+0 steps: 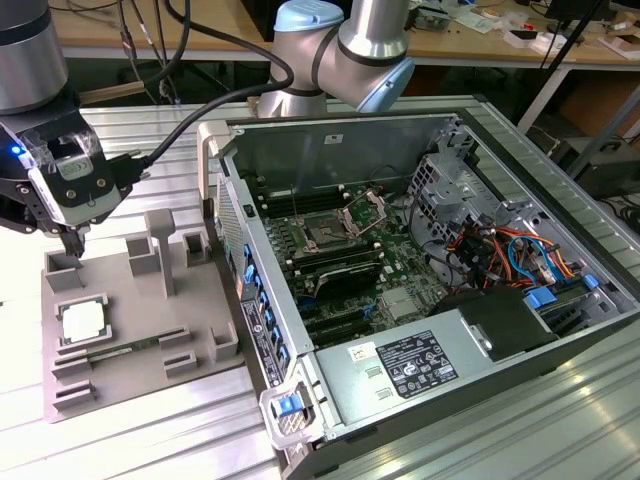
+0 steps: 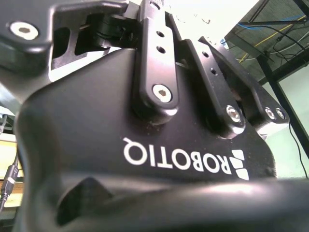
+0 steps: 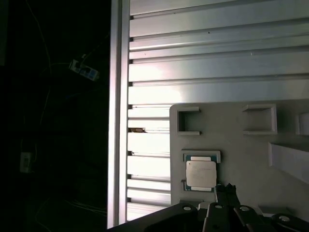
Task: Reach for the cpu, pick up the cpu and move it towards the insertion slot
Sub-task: 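Reach for the cpu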
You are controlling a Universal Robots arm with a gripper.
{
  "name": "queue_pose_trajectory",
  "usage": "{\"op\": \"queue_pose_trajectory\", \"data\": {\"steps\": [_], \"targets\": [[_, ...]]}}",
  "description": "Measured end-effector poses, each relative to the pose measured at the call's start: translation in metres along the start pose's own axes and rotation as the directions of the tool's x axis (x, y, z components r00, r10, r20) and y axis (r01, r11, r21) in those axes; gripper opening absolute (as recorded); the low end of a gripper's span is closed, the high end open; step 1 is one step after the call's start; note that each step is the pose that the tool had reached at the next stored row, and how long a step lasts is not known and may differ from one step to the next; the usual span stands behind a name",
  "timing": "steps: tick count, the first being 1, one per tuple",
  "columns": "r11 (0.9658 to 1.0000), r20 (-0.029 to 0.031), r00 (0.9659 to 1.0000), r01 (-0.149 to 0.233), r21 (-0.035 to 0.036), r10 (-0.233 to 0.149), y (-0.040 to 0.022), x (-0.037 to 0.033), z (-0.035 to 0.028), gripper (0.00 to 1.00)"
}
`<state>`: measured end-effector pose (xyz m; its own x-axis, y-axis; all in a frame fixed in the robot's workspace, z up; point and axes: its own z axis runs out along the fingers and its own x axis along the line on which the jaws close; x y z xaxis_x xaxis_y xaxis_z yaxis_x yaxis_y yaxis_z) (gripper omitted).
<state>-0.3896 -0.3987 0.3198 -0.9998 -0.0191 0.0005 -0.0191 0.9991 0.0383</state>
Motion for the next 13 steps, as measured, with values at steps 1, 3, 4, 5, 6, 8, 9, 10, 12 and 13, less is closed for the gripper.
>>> {"op": "queue_pose_trajectory", "data": {"steps": [1, 3, 4, 5, 6, 8, 9, 10, 12, 13], "targets": [[1.0000, 0.0000, 1.0000, 0.000, 0.0001, 0.000, 0.0000, 0.0000, 0.0001, 0.11], [1.0000, 0.0000, 1.0000, 0.000, 0.0000, 0.000, 0.0000, 0.0000, 0.0005, 0.11], [1.0000, 0.0000, 1.0000, 0.000, 0.0000, 0.000, 0.0000, 0.0000, 0.0008, 0.11], [1.0000, 0.0001, 1.0000, 0.000, 0.0001, 0.000, -0.0001, 0.0000, 0.0010, 0.11], [1.0000, 0.0000, 1.0000, 0.000, 0.0001, 0.000, 0.0000, 0.0000, 0.0013, 0.11], [1.0000, 0.0000, 1.0000, 0.000, 0.0000, 0.000, -0.0001, 0.0000, 0.0016, 0.11], [1.0000, 0.0000, 1.0000, 0.000, 0.0001, 0.000, -0.0001, 0.0000, 0.0020, 0.11], [1.0000, -0.0001, 1.0000, 0.000, 0.0001, 0.000, -0.0001, 0.0000, 0.0022, 0.11], [1.0000, 0.0000, 1.0000, 0.000, 0.0001, 0.000, -0.0001, 0.0000, 0.0027, 0.11], [1.0000, 0.0000, 1.0000, 0.000, 0.0001, 0.000, -0.0001, 0.0000, 0.0030, 0.11]]}}
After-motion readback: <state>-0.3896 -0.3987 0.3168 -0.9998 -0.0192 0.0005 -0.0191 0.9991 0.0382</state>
